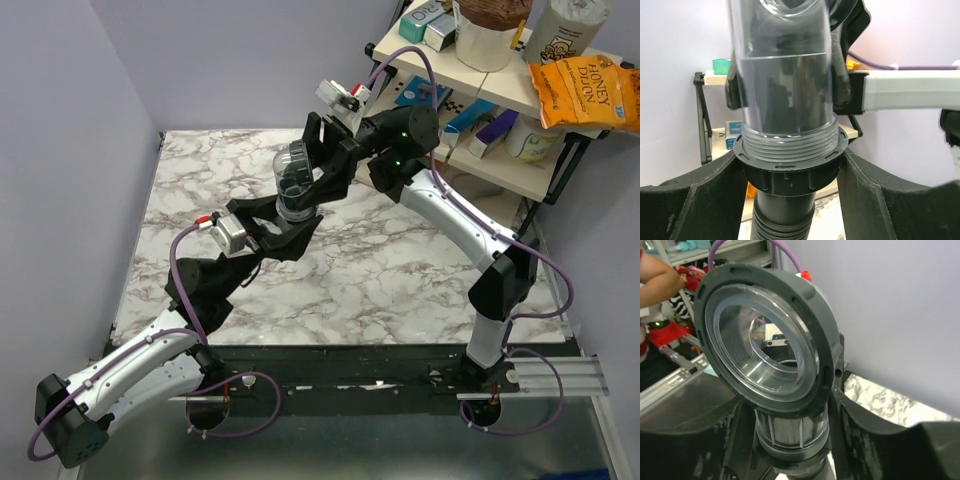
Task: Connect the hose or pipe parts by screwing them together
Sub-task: Install the adaptor on the pipeline.
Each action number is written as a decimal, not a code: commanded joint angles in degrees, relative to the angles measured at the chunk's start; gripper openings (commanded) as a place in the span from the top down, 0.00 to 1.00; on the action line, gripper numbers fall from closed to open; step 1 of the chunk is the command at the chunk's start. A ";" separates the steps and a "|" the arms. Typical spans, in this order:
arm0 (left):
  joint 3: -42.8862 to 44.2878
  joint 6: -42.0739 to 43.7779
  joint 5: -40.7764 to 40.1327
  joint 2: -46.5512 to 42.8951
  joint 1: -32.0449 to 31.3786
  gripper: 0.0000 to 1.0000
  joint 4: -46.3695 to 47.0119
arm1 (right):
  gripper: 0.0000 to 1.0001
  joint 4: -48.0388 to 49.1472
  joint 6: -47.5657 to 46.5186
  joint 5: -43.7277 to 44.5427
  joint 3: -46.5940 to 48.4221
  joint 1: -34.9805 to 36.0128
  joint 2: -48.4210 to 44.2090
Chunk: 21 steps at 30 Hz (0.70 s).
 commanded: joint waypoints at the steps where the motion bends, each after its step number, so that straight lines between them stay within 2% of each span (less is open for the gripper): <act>1: 2.41 0.60 0.41 -0.31 0.17 1.00 3.72 | 0.83 16.73 15.87 -3.06 3.43 0.18 4.01; 3: 2.50 0.96 -0.12 -0.40 0.26 1.00 3.80 | 0.88 17.54 18.34 -3.50 3.52 0.27 4.63; 5: 2.59 1.57 -0.56 -0.57 0.35 1.00 3.63 | 0.88 17.72 18.08 -3.68 2.82 0.09 4.11; 9: 3.02 3.41 -3.19 -0.75 0.35 1.00 2.49 | 0.92 12.47 13.70 -3.50 1.06 -0.34 2.44; 10: 3.20 4.03 -5.02 -0.84 0.35 1.00 2.31 | 0.96 7.75 11.95 -3.33 -0.33 -0.43 1.65; 12: 3.81 6.30 -6.97 -1.01 0.35 1.00 1.70 | 0.99 -0.77 2.30 -1.49 -1.57 -0.70 -0.89; 13: 4.08 7.01 -7.93 -1.01 0.35 1.00 0.82 | 0.99 -14.48 -3.05 -0.09 -2.19 -0.78 -2.12; 14: 4.34 7.63 -9.94 -1.27 0.35 1.00 0.29 | 0.99 -24.19 -18.24 4.54 -1.76 -0.61 -3.35; 16: 4.78 9.73 -11.28 -1.45 0.35 1.00 -0.06 | 0.99 -46.49 -31.78 12.28 -0.53 0.18 -6.69; 17: 4.87 10.09 -12.50 -1.63 0.35 1.00 -0.06 | 0.99 -49.48 -36.80 18.76 -0.96 0.44 -7.49; 21: 5.48 12.64 -14.79 -1.63 0.35 1.00 -0.06 | 0.99 -51.01 -38.34 30.58 -6.83 1.58 -11.18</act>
